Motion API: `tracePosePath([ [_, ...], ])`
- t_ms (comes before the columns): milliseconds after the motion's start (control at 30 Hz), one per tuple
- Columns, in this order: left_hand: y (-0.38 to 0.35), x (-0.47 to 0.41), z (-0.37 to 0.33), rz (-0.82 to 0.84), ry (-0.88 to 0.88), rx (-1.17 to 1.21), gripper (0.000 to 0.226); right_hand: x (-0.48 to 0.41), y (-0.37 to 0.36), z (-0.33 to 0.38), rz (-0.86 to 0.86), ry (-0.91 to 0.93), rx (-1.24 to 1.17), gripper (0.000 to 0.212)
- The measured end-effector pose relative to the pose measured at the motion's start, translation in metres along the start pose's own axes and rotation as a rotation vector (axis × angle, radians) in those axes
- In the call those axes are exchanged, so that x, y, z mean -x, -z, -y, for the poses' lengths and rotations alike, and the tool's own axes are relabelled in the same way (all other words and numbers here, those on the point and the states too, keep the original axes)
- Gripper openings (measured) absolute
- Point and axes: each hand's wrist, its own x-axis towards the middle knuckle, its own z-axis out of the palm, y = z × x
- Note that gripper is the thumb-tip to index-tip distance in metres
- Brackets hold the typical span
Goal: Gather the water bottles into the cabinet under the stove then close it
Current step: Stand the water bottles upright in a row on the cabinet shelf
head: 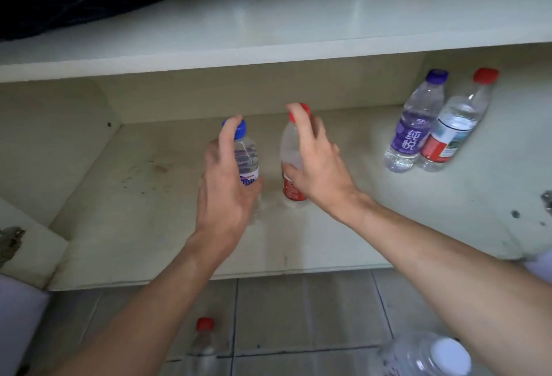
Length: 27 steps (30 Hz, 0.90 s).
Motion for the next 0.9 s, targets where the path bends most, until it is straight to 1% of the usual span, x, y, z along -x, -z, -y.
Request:
tracePosePath([
  [67,-0.021,0.003,-0.016,0.016,-0.012,0.047,0.109,0.010,0.016,-0.014,-0.028,-0.022,0.023,0.105],
  [200,-0.053,0.008,-0.040,0.055,-0.052,0.049,0.109,0.028,0.043,-0.042,-0.081,-0.052,0.053,0.110],
  [333,-0.077,0.008,-0.054,0.086,-0.037,0.079,0.111,0.039,0.062,-0.070,-0.124,-0.084,0.059,0.116],
  [433,-0.092,0.003,-0.061,0.094,-0.038,0.093,0.111,0.041,0.073,-0.085,-0.153,-0.116,0.055,0.115],
  [700,-0.120,-0.029,-0.065,0.136,-0.050,0.103,0.114,0.024,0.076,-0.100,-0.162,-0.136,0.044,0.115],
  [900,-0.139,-0.056,-0.060,0.149,-0.088,0.129,0.116,-0.002,0.072,-0.112,-0.185,-0.133,0.061,0.107],
])
